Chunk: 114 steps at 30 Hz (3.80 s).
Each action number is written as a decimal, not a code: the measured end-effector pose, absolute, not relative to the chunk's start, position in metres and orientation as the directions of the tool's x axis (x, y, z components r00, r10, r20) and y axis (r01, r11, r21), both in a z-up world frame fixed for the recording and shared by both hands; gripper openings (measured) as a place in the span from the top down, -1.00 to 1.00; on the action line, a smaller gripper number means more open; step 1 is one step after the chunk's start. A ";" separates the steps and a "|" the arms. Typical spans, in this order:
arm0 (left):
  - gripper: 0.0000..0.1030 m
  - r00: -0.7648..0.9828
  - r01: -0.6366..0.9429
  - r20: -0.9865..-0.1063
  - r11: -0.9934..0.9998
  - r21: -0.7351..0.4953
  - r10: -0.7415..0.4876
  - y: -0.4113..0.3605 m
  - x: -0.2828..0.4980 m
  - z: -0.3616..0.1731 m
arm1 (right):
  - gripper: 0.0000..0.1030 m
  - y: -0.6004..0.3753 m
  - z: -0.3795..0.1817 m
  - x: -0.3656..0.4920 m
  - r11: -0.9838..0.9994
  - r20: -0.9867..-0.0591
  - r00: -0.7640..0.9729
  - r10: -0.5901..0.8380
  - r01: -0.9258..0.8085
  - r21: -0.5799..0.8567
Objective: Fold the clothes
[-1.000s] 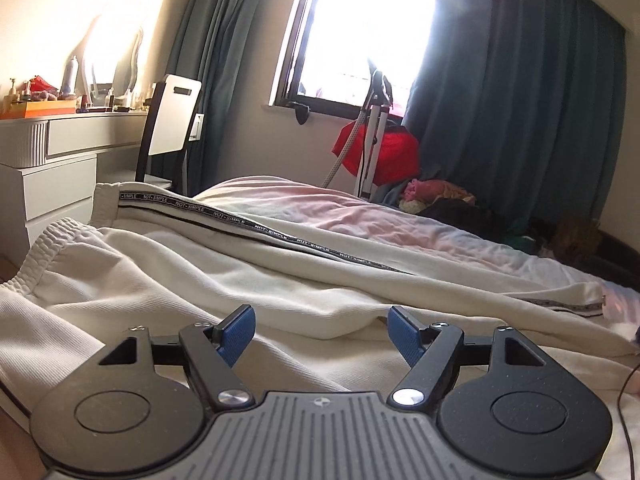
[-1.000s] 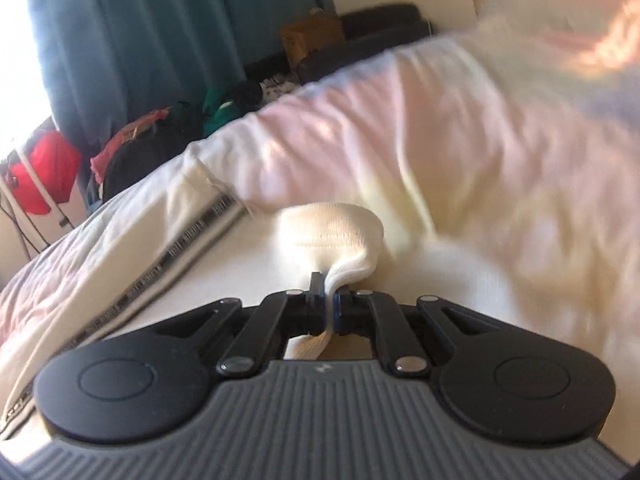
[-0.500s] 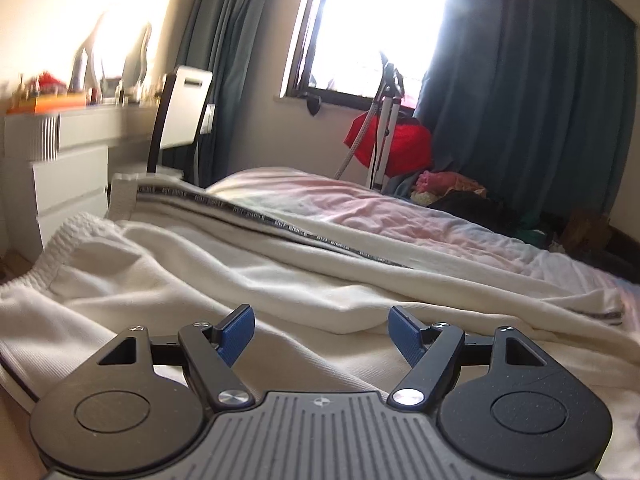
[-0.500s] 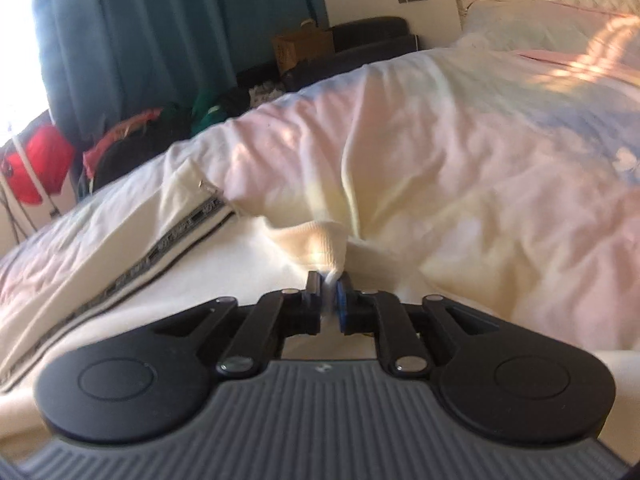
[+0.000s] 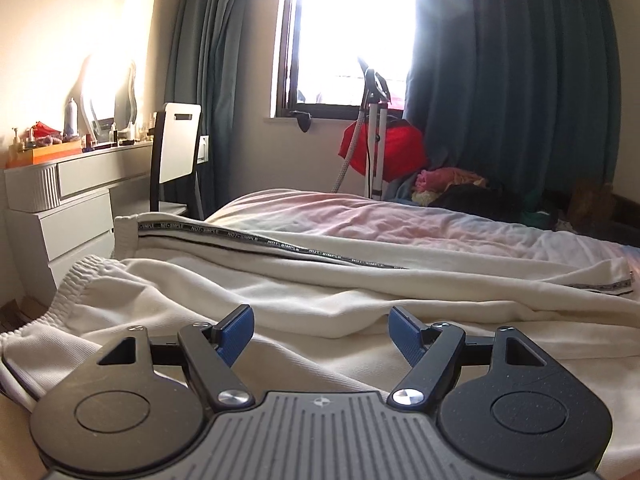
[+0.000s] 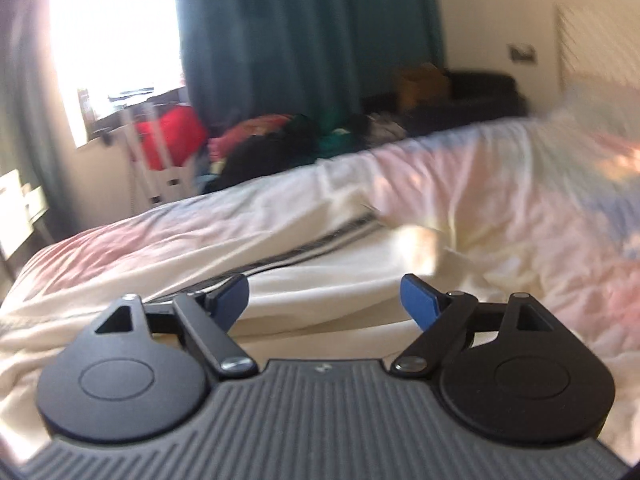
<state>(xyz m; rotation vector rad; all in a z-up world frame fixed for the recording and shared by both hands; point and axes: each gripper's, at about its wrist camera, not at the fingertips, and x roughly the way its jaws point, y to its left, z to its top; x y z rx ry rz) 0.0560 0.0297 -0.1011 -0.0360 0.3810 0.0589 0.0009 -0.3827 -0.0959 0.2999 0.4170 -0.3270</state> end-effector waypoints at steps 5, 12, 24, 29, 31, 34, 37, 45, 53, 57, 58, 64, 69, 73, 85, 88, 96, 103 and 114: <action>-0.59 0.920 -0.044 -0.391 0.999 0.001 0.041 0.025 0.048 -0.095 | -0.64 -0.336 -0.064 -0.042 0.950 -0.375 0.916 -0.145 0.234 0.204; -0.94 0.869 -0.121 -0.490 0.990 -0.076 0.068 0.046 0.045 -0.094 | -0.64 -0.323 -0.064 -0.059 0.948 -0.398 0.900 -0.177 0.265 0.178; -0.99 0.721 -0.465 -0.693 0.748 -0.473 0.010 0.202 0.019 -0.080 | -0.64 -0.360 -0.082 -0.051 0.889 -0.465 0.865 -0.189 0.352 0.293; -0.99 0.670 -0.613 -0.743 0.568 -0.550 0.004 0.263 0.016 -0.097 | -0.64 -0.384 -0.090 -0.052 0.831 -0.483 0.856 -0.185 0.398 0.388; -0.98 0.656 -0.651 -0.754 0.516 -0.557 0.014 0.278 0.016 -0.107 | -0.64 -0.394 -0.093 -0.056 0.795 -0.487 0.853 -0.188 0.423 0.434; -0.97 0.654 -0.661 -0.756 0.497 -0.561 0.016 0.287 0.020 -0.114 | -0.64 -0.411 -0.099 -0.066 0.725 -0.496 0.840 -0.218 0.480 0.494; -0.88 0.665 -0.641 -0.747 0.523 -0.562 0.011 0.288 0.026 -0.116 | -0.64 -0.435 -0.105 -0.078 0.624 -0.503 0.813 -0.293 0.561 0.543; -0.71 0.691 -0.583 -0.723 0.587 -0.562 -0.005 0.290 0.041 -0.119 | -0.66 -0.482 -0.140 -0.109 0.312 -0.567 0.728 -0.385 0.681 0.663; -0.25 0.716 -0.564 -0.698 0.593 -0.575 0.003 0.294 0.043 -0.121 | -0.59 -0.508 -0.192 -0.067 0.181 -0.695 0.676 -0.245 0.736 0.652; 0.12 0.742 -0.544 -0.671 0.583 -0.603 -0.002 0.297 0.042 -0.119 | -0.51 -0.521 -0.199 -0.052 0.228 -0.664 0.685 -0.300 0.728 0.647; 0.34 0.750 -0.538 -0.662 0.580 -0.612 -0.003 0.298 0.041 -0.119 | -0.16 -0.526 -0.201 -0.051 0.226 -0.654 0.687 -0.317 0.724 0.651; 0.76 0.844 -0.449 -0.535 0.596 -0.666 0.039 0.296 0.023 -0.094 | 0.86 -0.532 -0.195 -0.069 0.200 -0.583 0.726 -0.364 0.672 0.713; 0.78 0.903 -0.367 -0.427 0.610 -0.703 0.050 0.294 0.005 -0.063 | 0.89 -0.525 -0.157 -0.089 0.277 -0.469 0.769 -0.435 0.610 0.743; 0.78 0.913 -0.347 -0.406 0.600 -0.721 0.040 0.296 0.013 -0.042 | 0.89 -0.528 -0.130 -0.073 0.343 -0.436 0.786 -0.439 0.595 0.727; 0.78 0.885 -0.380 -0.457 0.699 -0.606 0.086 0.279 0.210 0.009 | 0.89 -0.541 -0.070 0.130 0.479 -0.400 0.804 -0.439 0.587 0.653; 0.77 0.866 -0.400 -0.490 0.730 -0.554 0.102 0.274 0.277 0.002 | 0.89 -0.538 -0.087 0.197 0.514 -0.423 0.784 -0.455 0.619 0.594; 0.70 0.725 -0.500 -0.671 0.788 -0.360 0.154 0.253 0.416 -0.075 | 0.87 -0.525 -0.169 0.311 0.566 -0.558 0.672 -0.487 0.729 0.385; 0.26 0.696 -0.473 -0.716 0.783 -0.405 0.050 0.269 0.417 -0.095 | 0.11 -0.529 -0.175 0.306 0.592 -0.565 0.737 -0.371 0.656 0.467; -0.60 0.788 -0.416 -0.608 0.651 -0.635 -0.090 0.262 0.269 -0.094 | -0.50 -0.440 -0.148 0.173 0.616 -0.379 0.899 -0.219 0.429 0.660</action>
